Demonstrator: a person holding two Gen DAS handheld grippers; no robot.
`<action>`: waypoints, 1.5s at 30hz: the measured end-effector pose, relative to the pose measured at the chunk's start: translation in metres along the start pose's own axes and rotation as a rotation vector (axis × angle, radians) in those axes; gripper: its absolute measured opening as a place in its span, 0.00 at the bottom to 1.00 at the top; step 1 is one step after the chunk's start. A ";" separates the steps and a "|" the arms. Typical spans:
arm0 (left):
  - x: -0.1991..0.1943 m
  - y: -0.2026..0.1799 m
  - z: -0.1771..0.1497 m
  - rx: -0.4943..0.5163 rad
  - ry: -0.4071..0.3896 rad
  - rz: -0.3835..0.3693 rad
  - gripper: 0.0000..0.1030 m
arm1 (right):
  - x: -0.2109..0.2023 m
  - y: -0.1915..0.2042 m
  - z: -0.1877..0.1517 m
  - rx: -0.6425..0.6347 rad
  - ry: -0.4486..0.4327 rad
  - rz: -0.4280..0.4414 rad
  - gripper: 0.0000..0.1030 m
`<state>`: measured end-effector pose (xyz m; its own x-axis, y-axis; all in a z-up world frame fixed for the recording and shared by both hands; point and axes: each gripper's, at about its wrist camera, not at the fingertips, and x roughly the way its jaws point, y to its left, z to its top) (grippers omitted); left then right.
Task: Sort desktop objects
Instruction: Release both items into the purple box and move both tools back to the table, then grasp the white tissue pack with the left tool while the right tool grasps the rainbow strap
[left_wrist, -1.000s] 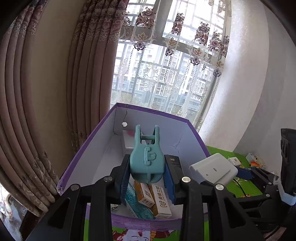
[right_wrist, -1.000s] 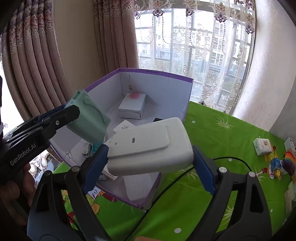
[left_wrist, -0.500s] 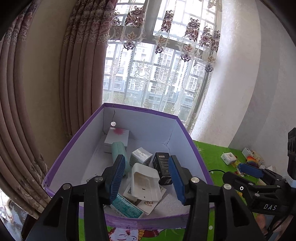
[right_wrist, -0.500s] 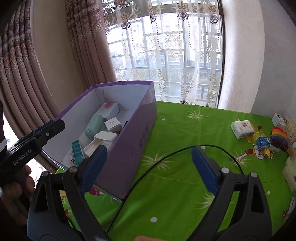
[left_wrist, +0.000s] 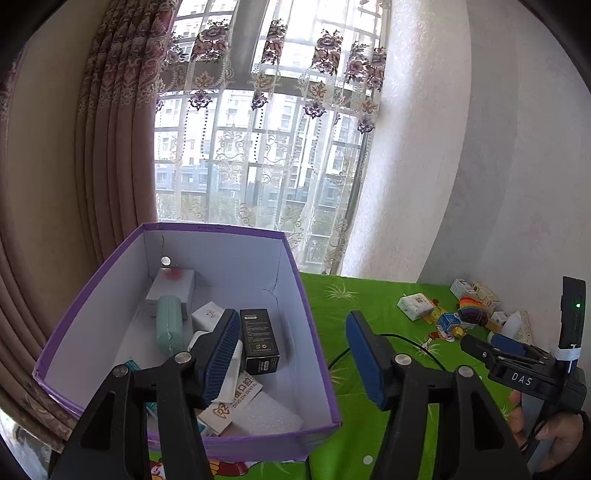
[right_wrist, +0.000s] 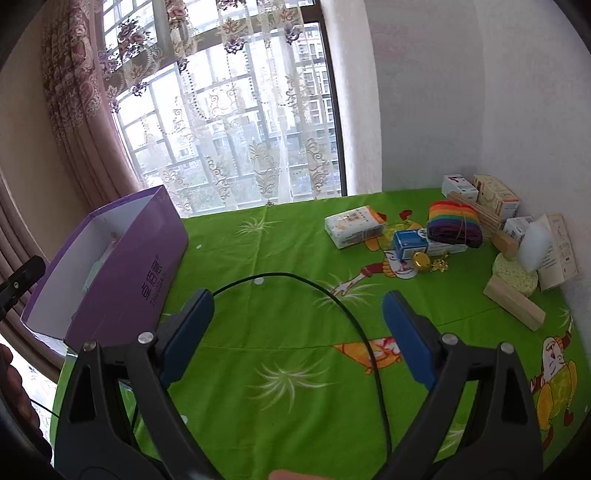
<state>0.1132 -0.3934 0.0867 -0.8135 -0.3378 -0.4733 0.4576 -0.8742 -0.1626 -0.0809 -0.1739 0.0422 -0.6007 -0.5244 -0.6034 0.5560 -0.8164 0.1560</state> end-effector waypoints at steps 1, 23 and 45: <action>0.001 -0.007 0.001 0.010 -0.003 -0.006 0.68 | 0.000 -0.009 0.001 0.016 -0.006 -0.013 0.91; 0.069 -0.145 -0.001 0.141 0.101 -0.181 0.84 | 0.042 -0.136 0.033 0.175 -0.040 -0.256 0.97; 0.252 -0.220 -0.002 -0.096 0.334 -0.178 0.93 | 0.126 -0.170 0.043 0.199 0.031 -0.316 0.97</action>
<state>-0.1915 -0.2856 0.0019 -0.7284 -0.0379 -0.6841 0.3645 -0.8669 -0.3401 -0.2756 -0.1114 -0.0269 -0.7053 -0.2334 -0.6694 0.2210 -0.9696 0.1052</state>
